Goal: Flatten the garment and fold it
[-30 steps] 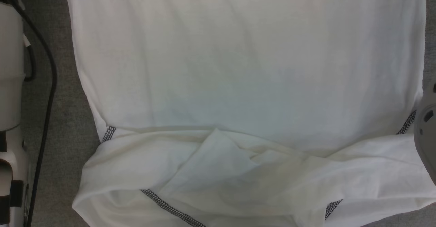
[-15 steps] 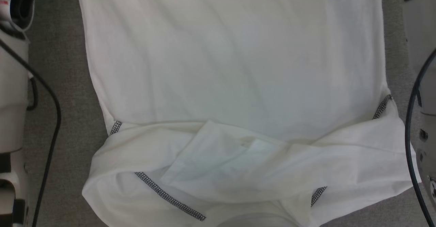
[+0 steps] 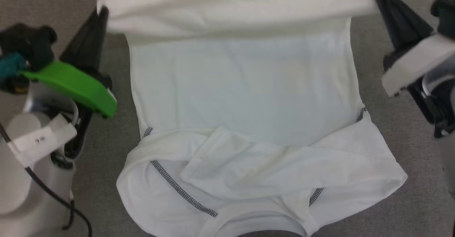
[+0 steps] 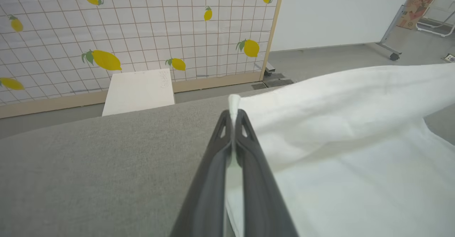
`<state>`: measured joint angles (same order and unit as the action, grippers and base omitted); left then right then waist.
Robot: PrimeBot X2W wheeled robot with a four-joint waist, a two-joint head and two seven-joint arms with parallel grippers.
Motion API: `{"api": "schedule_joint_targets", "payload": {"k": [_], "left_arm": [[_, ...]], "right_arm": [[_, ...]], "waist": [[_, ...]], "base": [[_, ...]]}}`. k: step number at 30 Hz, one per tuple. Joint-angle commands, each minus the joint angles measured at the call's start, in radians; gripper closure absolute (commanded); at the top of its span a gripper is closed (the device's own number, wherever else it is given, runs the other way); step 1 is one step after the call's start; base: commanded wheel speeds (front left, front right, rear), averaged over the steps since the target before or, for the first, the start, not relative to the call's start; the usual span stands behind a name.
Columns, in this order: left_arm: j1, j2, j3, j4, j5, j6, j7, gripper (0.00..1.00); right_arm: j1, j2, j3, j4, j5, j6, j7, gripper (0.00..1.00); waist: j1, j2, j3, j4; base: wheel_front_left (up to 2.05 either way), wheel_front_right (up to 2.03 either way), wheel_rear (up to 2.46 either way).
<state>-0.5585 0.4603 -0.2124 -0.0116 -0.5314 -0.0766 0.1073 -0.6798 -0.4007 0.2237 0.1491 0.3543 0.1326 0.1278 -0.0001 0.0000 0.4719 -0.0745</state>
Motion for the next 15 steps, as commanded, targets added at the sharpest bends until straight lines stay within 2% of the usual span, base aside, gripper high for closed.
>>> {"api": "schedule_joint_targets", "payload": {"k": [1,8,15], "left_arm": [[0.061,-0.001,0.003,-0.023,-0.021,0.009,0.006,1.00],[0.345,-0.010,-0.012,-0.132,-0.089,0.043,0.044,1.00],[0.539,-0.029,-0.039,-0.142,-0.150,0.049,0.057,1.00]], "right_arm": [[0.054,0.003,-0.028,-0.025,0.015,-0.002,0.004,1.00],[0.338,0.016,-0.143,-0.166,0.027,-0.002,0.103,1.00],[0.558,0.050,-0.220,-0.271,0.016,-0.002,0.212,1.00]], "waist": [[0.0001,0.0000,-0.122,0.030],[0.0001,0.0000,-0.196,0.052],[0.0001,0.0000,-0.239,0.072]], "base": [[0.00,0.00,0.00],[0.00,0.00,0.00],[0.00,0.00,0.00]]}}
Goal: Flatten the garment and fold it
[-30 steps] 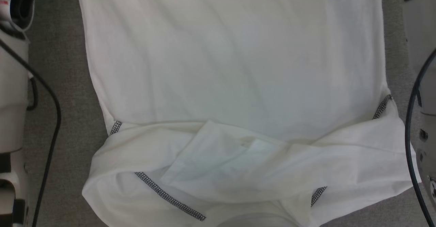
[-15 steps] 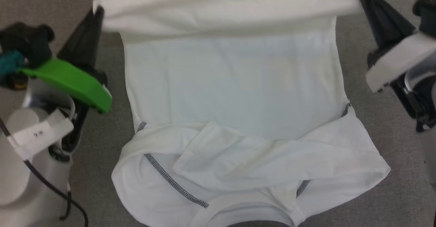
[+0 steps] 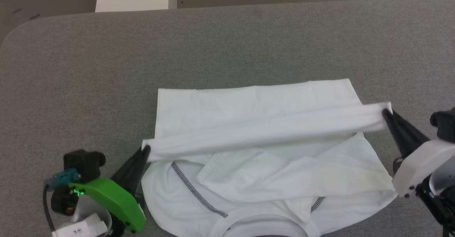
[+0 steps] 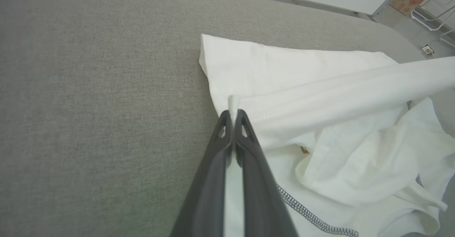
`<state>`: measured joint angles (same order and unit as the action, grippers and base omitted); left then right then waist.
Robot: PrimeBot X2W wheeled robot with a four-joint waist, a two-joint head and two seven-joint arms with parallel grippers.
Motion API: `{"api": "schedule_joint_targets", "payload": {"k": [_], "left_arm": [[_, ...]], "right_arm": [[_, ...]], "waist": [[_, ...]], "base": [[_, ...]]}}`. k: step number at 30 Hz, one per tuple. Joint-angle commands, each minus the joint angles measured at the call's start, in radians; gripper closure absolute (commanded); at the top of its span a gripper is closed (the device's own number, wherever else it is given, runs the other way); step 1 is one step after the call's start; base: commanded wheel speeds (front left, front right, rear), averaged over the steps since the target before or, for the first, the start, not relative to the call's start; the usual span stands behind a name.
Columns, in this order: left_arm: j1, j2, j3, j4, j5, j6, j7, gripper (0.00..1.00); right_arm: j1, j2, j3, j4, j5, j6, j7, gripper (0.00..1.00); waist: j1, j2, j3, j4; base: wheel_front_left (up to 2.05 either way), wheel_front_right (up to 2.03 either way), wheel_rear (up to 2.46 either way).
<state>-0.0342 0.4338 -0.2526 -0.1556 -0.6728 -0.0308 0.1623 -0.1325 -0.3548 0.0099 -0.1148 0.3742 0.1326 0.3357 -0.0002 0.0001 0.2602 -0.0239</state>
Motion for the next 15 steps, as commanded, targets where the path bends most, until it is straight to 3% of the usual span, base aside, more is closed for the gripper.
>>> {"api": "schedule_joint_targets", "payload": {"k": [1,15], "left_arm": [[0.036,-0.004,-0.007,0.006,-0.012,0.002,0.005,1.00],[0.210,-0.026,-0.081,0.041,-0.039,-0.007,0.008,1.00]], "right_arm": [[0.040,0.009,-0.014,-0.018,-0.009,-0.002,0.020,1.00],[0.286,0.094,-0.112,-0.083,-0.059,-0.002,0.182,1.00]], "waist": [[0.0002,-0.0001,-0.033,0.024],[0.0002,-0.0001,-0.074,0.036]], "base": [[0.00,0.00,0.00],[0.00,0.00,0.00]]}}
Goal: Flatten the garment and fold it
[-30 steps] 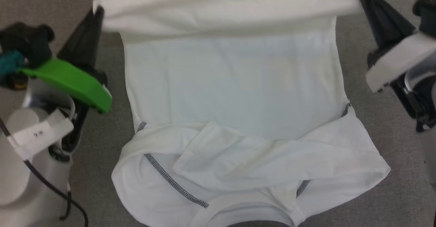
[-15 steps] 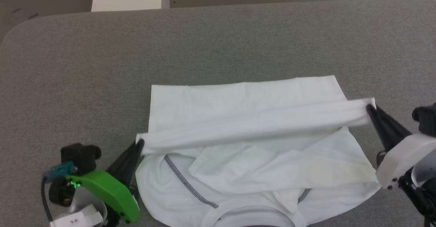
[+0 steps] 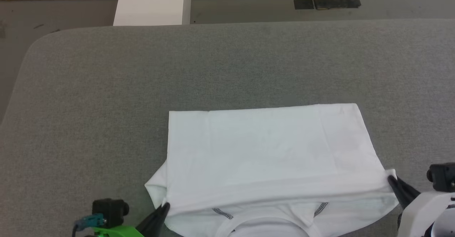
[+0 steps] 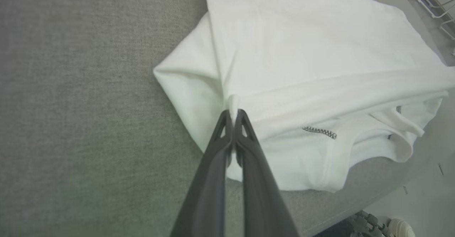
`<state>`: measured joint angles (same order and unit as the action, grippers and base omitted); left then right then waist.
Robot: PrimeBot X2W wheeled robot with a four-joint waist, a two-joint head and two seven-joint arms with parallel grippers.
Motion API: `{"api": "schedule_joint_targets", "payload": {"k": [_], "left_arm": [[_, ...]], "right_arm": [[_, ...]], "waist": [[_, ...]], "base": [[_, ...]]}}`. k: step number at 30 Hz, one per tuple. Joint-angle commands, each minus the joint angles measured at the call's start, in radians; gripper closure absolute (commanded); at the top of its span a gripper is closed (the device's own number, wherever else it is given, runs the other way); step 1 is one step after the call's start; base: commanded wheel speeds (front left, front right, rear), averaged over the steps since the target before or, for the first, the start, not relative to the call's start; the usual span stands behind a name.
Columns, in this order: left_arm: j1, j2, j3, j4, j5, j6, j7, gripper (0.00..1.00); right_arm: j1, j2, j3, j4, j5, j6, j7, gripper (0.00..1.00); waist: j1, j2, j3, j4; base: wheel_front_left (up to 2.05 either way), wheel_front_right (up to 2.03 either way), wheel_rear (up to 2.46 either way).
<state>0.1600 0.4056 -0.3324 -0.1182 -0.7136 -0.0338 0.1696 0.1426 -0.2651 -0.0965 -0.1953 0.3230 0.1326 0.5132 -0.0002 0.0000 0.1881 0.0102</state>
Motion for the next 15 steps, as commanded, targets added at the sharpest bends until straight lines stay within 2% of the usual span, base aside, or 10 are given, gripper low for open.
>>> {"api": "schedule_joint_targets", "payload": {"k": [1,10,11,12,13,15], "left_arm": [[0.018,0.000,-0.011,0.009,0.005,-0.005,0.004,1.00],[0.000,-0.022,-0.063,0.112,0.025,-0.024,-0.003,1.00],[0.000,-0.022,-0.066,0.124,0.027,-0.021,0.000,0.82],[0.001,-0.023,-0.068,0.132,0.026,-0.019,0.004,0.13],[0.002,-0.022,-0.070,0.140,0.028,-0.015,0.008,0.00],[0.005,-0.022,-0.068,0.147,0.033,-0.004,0.005,0.00]], "right_arm": [[0.024,0.011,-0.011,0.001,-0.014,-0.002,0.017,1.00],[0.066,0.071,-0.017,0.100,-0.040,-0.002,0.055,1.00],[0.070,0.075,-0.022,0.110,-0.047,-0.002,0.061,0.66],[0.073,0.080,-0.025,0.116,-0.051,-0.002,0.066,0.00],[0.074,0.088,-0.035,0.122,-0.053,-0.002,0.070,0.00],[0.076,0.101,-0.048,0.127,-0.059,-0.002,0.073,0.00]], "waist": [[0.0002,0.0000,-0.003,0.005],[0.0002,0.0000,-0.019,0.006],[0.0002,0.0000,-0.023,0.007],[0.0002,0.0000,-0.026,0.007],[0.0002,0.0000,-0.031,0.007],[0.0002,0.0000,-0.041,0.007]], "base": [[0.00,0.00,0.00],[0.00,0.00,0.00],[0.00,0.00,0.00],[0.00,0.00,0.00],[0.00,0.00,0.00],[0.00,0.00,0.00]]}}
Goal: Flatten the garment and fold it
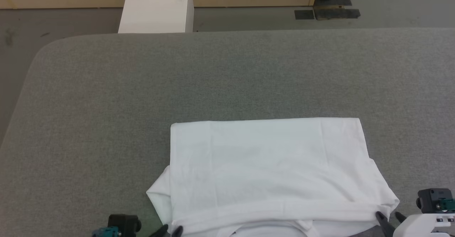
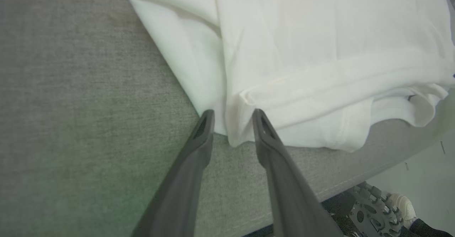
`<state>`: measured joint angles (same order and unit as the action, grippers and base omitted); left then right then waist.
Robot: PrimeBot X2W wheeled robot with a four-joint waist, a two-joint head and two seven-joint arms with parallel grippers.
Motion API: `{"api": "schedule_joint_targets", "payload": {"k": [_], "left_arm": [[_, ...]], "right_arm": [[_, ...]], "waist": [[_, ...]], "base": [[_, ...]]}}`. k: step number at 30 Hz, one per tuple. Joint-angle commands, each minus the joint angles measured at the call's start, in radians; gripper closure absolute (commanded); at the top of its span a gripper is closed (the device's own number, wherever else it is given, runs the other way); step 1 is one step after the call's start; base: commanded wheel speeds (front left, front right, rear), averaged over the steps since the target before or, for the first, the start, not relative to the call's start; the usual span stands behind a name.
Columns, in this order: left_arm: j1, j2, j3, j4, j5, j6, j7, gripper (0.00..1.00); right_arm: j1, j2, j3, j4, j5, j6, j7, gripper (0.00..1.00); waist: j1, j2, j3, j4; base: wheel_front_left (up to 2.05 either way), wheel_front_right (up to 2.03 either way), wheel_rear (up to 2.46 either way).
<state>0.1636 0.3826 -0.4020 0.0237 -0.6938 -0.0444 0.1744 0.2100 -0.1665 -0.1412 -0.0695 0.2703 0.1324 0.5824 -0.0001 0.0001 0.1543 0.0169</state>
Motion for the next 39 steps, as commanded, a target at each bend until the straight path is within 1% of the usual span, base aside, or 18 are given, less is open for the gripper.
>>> {"api": "schedule_joint_targets", "payload": {"k": [1,5,7,11,15,18,21,25,27,30,32,35,39], "left_arm": [[0.003,0.002,0.004,0.007,0.015,0.011,-0.003,0.00],[0.005,-0.001,0.024,-0.001,0.018,0.026,-0.039,0.00],[0.000,-0.009,0.044,-0.014,0.020,0.032,-0.082,0.00],[-0.031,-0.030,0.094,-0.026,0.059,0.069,-0.206,0.00],[-0.087,-0.057,0.132,-0.004,0.114,0.106,-0.344,0.00],[-0.135,-0.077,0.169,0.020,0.160,0.135,-0.413,0.00],[-0.174,-0.098,0.209,0.039,0.211,0.158,-0.433,0.00],[-0.210,-0.139,0.278,0.029,0.290,0.181,-0.436,0.00],[-0.214,-0.165,0.313,0.018,0.324,0.185,-0.436,0.00],[-0.212,-0.203,0.342,0.005,0.379,0.178,-0.436,0.00],[-0.210,-0.223,0.354,-0.004,0.404,0.164,-0.436,0.00],[-0.210,-0.243,0.365,-0.008,0.426,0.119,-0.436,0.00],[-0.219,-0.255,0.380,-0.002,0.442,0.059,-0.436,0.00]], "right_arm": [[0.011,0.006,-0.010,0.001,-0.010,-0.002,0.005,0.00],[0.018,0.020,-0.041,-0.015,-0.017,-0.002,-0.008,0.00],[0.017,0.030,-0.053,-0.033,-0.013,-0.002,-0.030,0.00],[0.003,0.057,-0.094,-0.065,-0.004,-0.002,-0.088,0.00],[-0.037,0.084,-0.125,-0.055,0.033,-0.002,-0.135,0.00],[-0.083,0.093,-0.135,-0.022,0.064,-0.002,-0.147,0.00],[-0.139,0.098,-0.148,0.037,0.100,-0.002,-0.134,0.00],[-0.206,0.100,-0.154,0.128,0.149,-0.002,-0.077,0.00],[-0.235,0.100,-0.151,0.173,0.175,-0.002,-0.031,0.00],[-0.276,0.092,-0.149,0.229,0.211,-0.002,0.021,0.00],[-0.295,0.086,-0.150,0.261,0.229,-0.002,0.051,0.00],[-0.321,0.082,-0.154,0.315,0.254,-0.002,0.104,0.00],[-0.344,0.082,-0.161,0.364,0.271,-0.002,0.179,0.00]], "waist": [[0.0001,-0.0001,-0.011,0.001],[0.0001,-0.0001,-0.032,0.006],[0.0001,-0.0001,-0.042,0.009],[0.0001,-0.0001,-0.055,0.015],[0.0001,-0.0001,-0.058,0.020],[0.0001,-0.0001,-0.058,0.015],[0.0001,-0.0001,-0.053,0.011],[0.0001,-0.0001,-0.045,0.010],[0.0001,-0.0001,-0.040,0.011],[0.0001,-0.0001,-0.032,0.015],[0.0001,-0.0001,-0.027,0.019],[0.0001,-0.0001,-0.021,0.024],[0.0001,-0.0001,-0.014,0.028]], "base": [[0.00,0.00,0.00],[0.00,0.00,0.00],[0.00,0.00,0.00],[0.00,0.00,0.00],[0.00,0.00,0.00],[0.00,0.00,0.00],[0.00,0.00,0.00],[0.00,0.00,0.00],[0.00,0.00,0.00],[0.00,0.00,0.00],[0.00,0.00,0.00],[0.00,0.00,0.00],[0.00,0.00,0.00]]}}
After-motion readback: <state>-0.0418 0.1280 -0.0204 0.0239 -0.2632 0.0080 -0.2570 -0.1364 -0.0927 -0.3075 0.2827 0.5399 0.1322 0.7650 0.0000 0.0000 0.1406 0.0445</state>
